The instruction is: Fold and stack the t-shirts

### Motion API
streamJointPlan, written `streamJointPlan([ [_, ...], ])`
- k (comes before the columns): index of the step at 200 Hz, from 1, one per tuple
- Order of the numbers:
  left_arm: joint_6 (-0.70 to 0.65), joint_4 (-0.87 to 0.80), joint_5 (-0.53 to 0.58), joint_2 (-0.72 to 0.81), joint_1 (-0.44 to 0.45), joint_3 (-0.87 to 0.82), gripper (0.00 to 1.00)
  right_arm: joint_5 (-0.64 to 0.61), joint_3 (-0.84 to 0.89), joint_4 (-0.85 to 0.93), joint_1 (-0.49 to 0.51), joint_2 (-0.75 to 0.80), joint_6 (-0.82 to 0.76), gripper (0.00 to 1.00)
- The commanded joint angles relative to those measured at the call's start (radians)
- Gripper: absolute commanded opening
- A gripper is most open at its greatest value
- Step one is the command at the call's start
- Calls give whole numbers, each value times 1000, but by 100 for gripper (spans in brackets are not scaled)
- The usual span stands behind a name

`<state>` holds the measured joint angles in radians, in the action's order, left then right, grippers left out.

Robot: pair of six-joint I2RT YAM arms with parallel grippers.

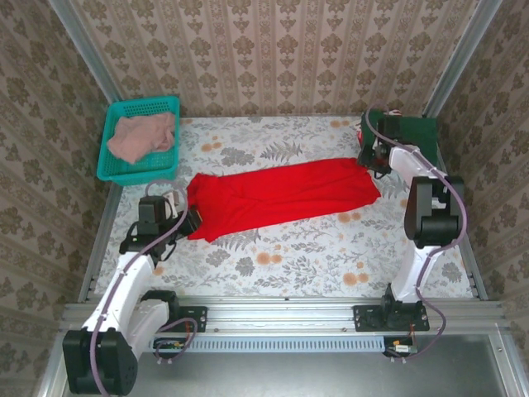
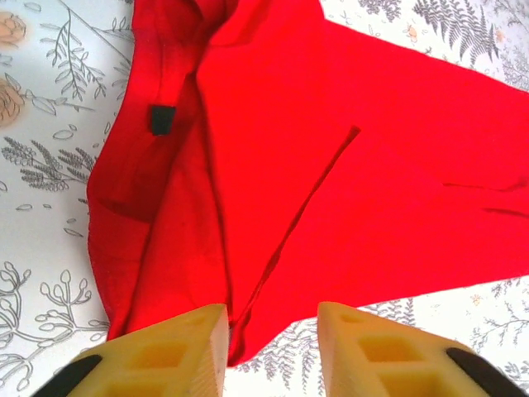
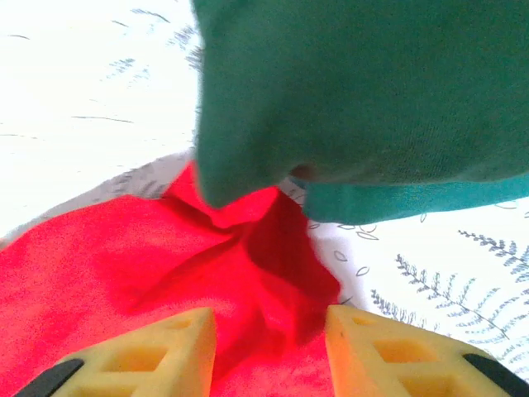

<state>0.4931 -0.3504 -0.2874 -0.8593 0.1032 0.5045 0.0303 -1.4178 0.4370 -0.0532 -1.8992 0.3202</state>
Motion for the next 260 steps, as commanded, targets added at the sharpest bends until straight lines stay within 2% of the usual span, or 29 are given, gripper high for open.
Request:
streamJointPlan([
  [1,-10,-43,1,5,3,47,39,-12,23,20,77,71,8,45],
  [18,-22,-20,39,0,4,81,48,-24,2,7,129,28,0,46],
  [30,-34,19,39,-66,9,119,54,-22,-55,41,149,-39,-4,44],
  [49,-73,-7,53,-282,25,253,54,-33,-93,81,167,-111,1,42],
  [83,-111,-4,70,-594,24,433,53,-30,26,13,177,-88,27,43],
  [106,-135,-9,65,-724,32,509,52,6,82,-11,189,-93,50,43],
  [141,-116,29,51,-835,8,517,51,-42,133,46,221,-78,142,44],
  [158,-117,26,30,-872,-16,536,45,-41,203,30,237,-23,196,44],
  [183,-133,-15,23,-894,-33,563,44,-26,305,15,277,50,239,44],
  [214,-146,-40,6,-831,-59,532,44,-84,398,37,319,139,266,47],
  [245,-157,-87,49,-738,-57,517,46,-199,354,140,313,194,231,48],
  [260,-164,-105,82,-713,-53,524,47,-218,344,136,318,232,219,50],
])
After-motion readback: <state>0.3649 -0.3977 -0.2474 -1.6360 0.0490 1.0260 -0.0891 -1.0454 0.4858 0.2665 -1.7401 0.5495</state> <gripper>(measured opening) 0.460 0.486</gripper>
